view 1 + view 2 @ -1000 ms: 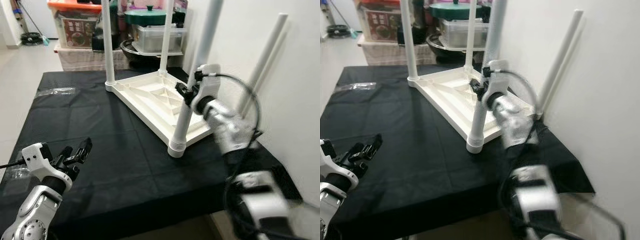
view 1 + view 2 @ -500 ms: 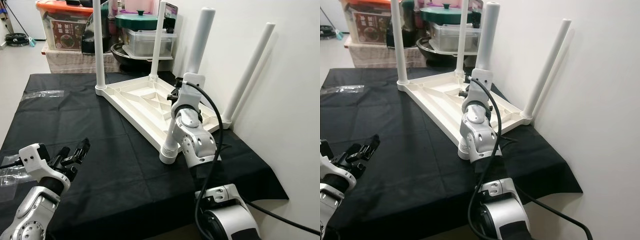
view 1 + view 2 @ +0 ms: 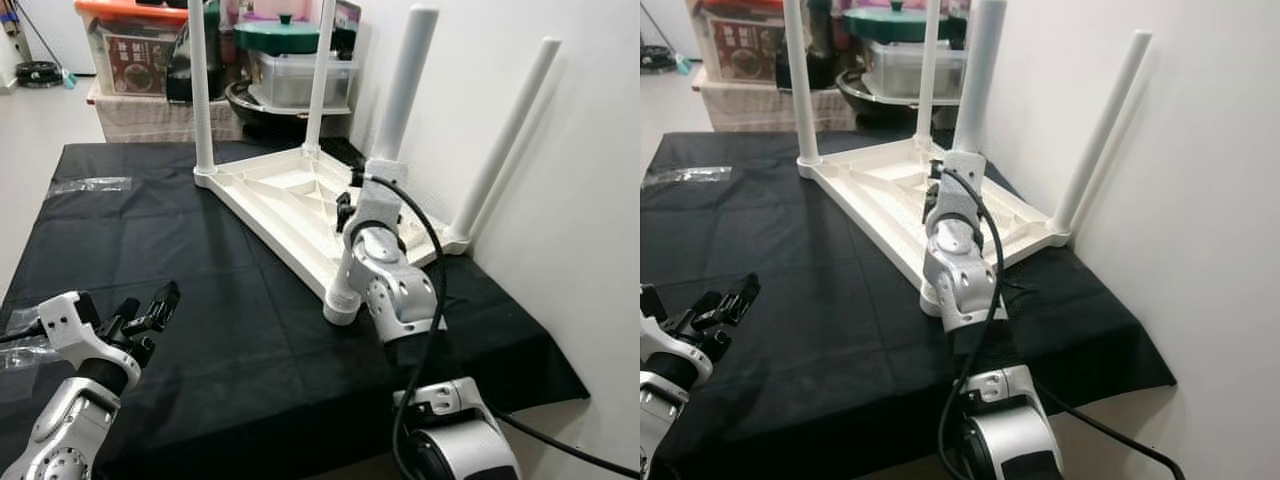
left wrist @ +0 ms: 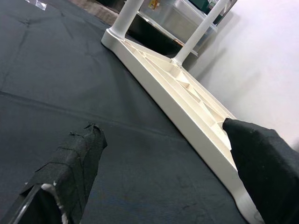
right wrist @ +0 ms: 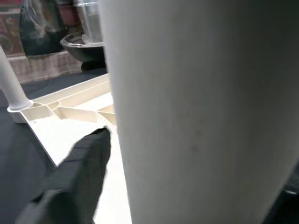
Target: Building children table
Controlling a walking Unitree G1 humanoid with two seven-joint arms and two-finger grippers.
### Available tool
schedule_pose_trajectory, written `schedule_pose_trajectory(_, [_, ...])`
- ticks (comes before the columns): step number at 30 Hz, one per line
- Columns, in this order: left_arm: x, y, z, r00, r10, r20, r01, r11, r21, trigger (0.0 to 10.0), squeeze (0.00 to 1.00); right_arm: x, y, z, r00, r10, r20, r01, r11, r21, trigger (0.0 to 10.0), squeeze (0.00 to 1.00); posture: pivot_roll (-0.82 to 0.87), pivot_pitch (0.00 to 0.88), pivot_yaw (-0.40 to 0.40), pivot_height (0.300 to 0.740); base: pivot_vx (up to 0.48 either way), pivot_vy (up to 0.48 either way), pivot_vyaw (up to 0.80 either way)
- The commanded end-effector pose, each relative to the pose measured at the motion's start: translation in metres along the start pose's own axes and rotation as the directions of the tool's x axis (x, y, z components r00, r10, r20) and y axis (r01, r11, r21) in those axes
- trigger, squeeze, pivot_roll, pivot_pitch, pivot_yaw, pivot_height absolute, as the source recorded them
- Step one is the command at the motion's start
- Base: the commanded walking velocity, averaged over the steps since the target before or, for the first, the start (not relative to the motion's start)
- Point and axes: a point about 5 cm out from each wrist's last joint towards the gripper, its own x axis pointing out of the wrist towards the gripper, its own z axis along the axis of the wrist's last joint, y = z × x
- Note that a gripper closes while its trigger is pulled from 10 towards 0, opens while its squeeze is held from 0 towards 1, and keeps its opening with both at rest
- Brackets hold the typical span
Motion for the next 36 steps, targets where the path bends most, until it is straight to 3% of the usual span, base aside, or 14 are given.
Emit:
schedule_pose_trajectory(1, [0.002,-0.003,-0.003,1.000,-0.006,-0.007,0.006,1.000,0.000,10.0,0.00,-0.002,0.002,-0.008,0.998,0.050,-0.046,-0.049,0.998,0.028,10.0,0.00,-0.02,0.000,-0.100,0.740,0.000,0.000,0.00])
schedule_pose_trajectory(4, [0.002,-0.003,-0.003,1.000,-0.006,-0.008,0.006,1.000,0.000,10.0,0.00,-0.002,0.002,-0.005,0.997,0.066,-0.032,-0.065,0.997,0.039,10.0,0.00,-0.02,0.000,-0.100,0.740,0.000,0.000,0.00])
schedule_pose_trajectory(6, [0.002,-0.003,-0.002,1.000,-0.008,-0.007,0.008,1.000,0.002,10.0,0.00,-0.001,-0.001,0.007,0.973,0.231,0.028,-0.233,0.970,0.073,10.0,0.00,-0.01,0.000,-0.099,0.740,0.000,0.000,0.00])
schedule_pose_trajectory(9, [0.003,-0.003,-0.002,1.000,-0.009,-0.006,0.009,1.000,0.003,10.0,0.00,-0.001,-0.003,0.011,0.948,0.314,0.053,-0.318,0.945,0.073,10.0,0.00,-0.01,0.000,-0.101,0.740,0.000,0.000,0.00])
schedule_pose_trajectory(13, [0.003,-0.003,-0.001,1.000,-0.009,-0.002,0.009,1.000,0.005,10.0,0.00,0.001,-0.025,0.006,0.807,0.589,0.040,-0.590,0.805,0.056,10.0,0.00,-0.01,0.000,-0.105,0.740,0.000,0.000,0.00])
schedule_pose_trajectory(15, [0.003,-0.003,-0.001,1.000,-0.008,0.000,0.008,1.000,0.004,10.0,0.00,0.007,-0.041,0.004,0.768,0.641,0.012,-0.641,0.768,-0.011,10.0,0.00,-0.01,0.000,-0.105,0.740,0.000,0.000,0.00])
schedule_pose_trajectory(19, [0.003,-0.003,-0.001,1.000,-0.009,0.001,0.009,1.000,0.003,10.0,0.00,0.014,-0.049,0.002,0.769,0.639,-0.010,-0.639,0.768,-0.042,10.0,0.00,0.00,0.000,-0.106,0.740,0.000,0.000,0.00])
schedule_pose_trajectory(20, [0.003,-0.002,-0.001,1.000,-0.009,0.002,0.009,1.000,0.004,10.0,0.00,0.015,-0.051,0.004,0.746,0.665,-0.014,-0.665,0.744,-0.063,6.8,0.00,0.00,0.000,-0.106,0.740,0.000,0.000,0.00])
schedule_pose_trajectory(22, [0.003,-0.002,-0.001,1.000,-0.009,0.003,0.009,1.000,0.004,10.0,0.00,0.016,-0.052,0.005,0.728,0.685,-0.016,-0.684,0.725,-0.077,6.8,0.00,0.00,0.000,-0.107,0.740,0.000,0.000,0.00])
schedule_pose_trajectory(23, [0.004,-0.002,0.000,1.000,-0.009,0.004,0.009,1.000,0.006,10.0,0.00,0.019,-0.054,0.005,0.721,0.693,-0.019,-0.691,0.717,-0.093,0.0,0.00,0.00,0.000,-0.108,0.740,0.000,0.000,0.00])
schedule_pose_trajectory(28, [0.004,-0.001,0.001,1.000,-0.009,0.008,0.009,1.000,0.009,10.0,0.00,0.026,-0.060,0.004,0.721,0.693,-0.021,-0.690,0.715,-0.113,0.0,0.00,0.01,0.000,-0.112,0.740,0.000,0.000,0.00])
schedule_pose_trajectory(31, [0.004,0.000,0.002,1.000,-0.008,0.009,0.008,1.000,0.010,10.0,0.00,0.030,-0.064,0.004,0.747,0.665,-0.002,-0.662,0.743,-0.101,0.0,0.00,0.01,0.000,-0.113,0.740,0.000,0.000,0.00])
schedule_pose_trajectory(35, [0.003,0.000,0.002,1.000,-0.007,0.008,0.007,1.000,0.012,10.0,0.00,0.033,-0.069,0.000,0.808,0.588,0.036,-0.584,0.808,-0.077,0.0,0.00,0.01,0.000,-0.111,0.740,0.000,0.000,0.00])
schedule_pose_trajectory(36, [0.003,0.000,0.002,1.000,-0.008,0.007,0.008,1.000,0.013,10.0,0.00,0.035,-0.072,-0.003,0.855,0.518,0.037,-0.514,0.854,-0.075,0.0,0.00,0.01,0.000,-0.108,0.740,0.000,0.000,0.00])
